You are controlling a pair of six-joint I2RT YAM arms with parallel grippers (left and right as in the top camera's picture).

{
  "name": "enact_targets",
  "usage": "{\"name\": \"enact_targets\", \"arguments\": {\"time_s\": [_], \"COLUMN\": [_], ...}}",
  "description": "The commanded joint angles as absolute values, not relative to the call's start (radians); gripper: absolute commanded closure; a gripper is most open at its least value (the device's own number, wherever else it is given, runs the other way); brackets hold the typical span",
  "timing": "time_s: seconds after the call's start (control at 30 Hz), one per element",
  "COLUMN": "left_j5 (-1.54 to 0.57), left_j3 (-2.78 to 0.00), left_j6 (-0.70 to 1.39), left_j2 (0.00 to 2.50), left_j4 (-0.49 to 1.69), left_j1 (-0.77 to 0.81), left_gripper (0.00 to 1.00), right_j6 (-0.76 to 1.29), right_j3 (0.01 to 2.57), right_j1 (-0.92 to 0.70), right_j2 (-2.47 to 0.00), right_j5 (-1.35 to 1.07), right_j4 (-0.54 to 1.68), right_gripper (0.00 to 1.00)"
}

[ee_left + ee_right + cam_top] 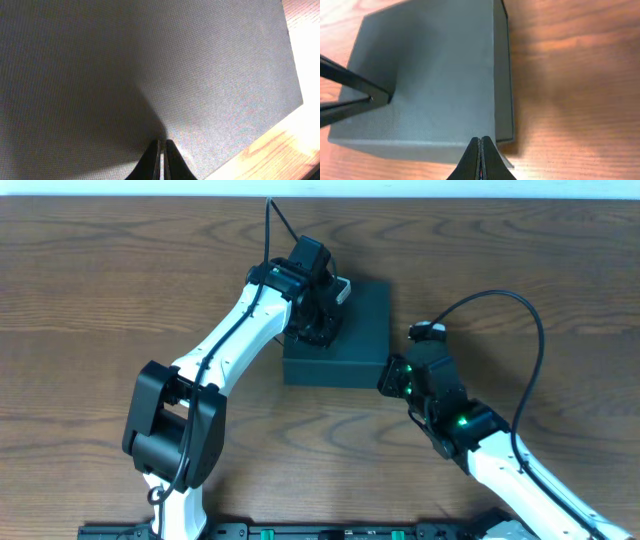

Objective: Pack container

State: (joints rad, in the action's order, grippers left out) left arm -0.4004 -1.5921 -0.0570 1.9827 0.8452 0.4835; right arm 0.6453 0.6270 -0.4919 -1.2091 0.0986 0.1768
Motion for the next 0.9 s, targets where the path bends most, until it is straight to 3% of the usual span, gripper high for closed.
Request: {"name": "enact_targets", "arguments": {"time_s": [0.0, 0.33, 0.87], "left_j5": [-0.373, -0.359, -0.358], "left_j3": [-1.539, -1.539, -1.539], "left_j6": [-0.067, -0.067, -0.068], "left_j2": [2.008, 2.008, 2.008], "left_j4": [0.867, 0.865, 0.880], "left_j1": [0.500, 0.498, 0.498], "left_gripper": [0.94, 0.94, 0.94], "right_j6": [0.625, 0.606, 0.749], "right_j3": [0.629, 0.625, 0.625], "right_j1": [-0.486, -0.558, -0.617], "right_j2": [-1.216, -1.407, -1.700], "right_j5": [0.050, 0.007, 0.030], "right_j4": [0.196, 0.127, -0.191], "right_gripper": [0.98, 0.98, 0.98]}}
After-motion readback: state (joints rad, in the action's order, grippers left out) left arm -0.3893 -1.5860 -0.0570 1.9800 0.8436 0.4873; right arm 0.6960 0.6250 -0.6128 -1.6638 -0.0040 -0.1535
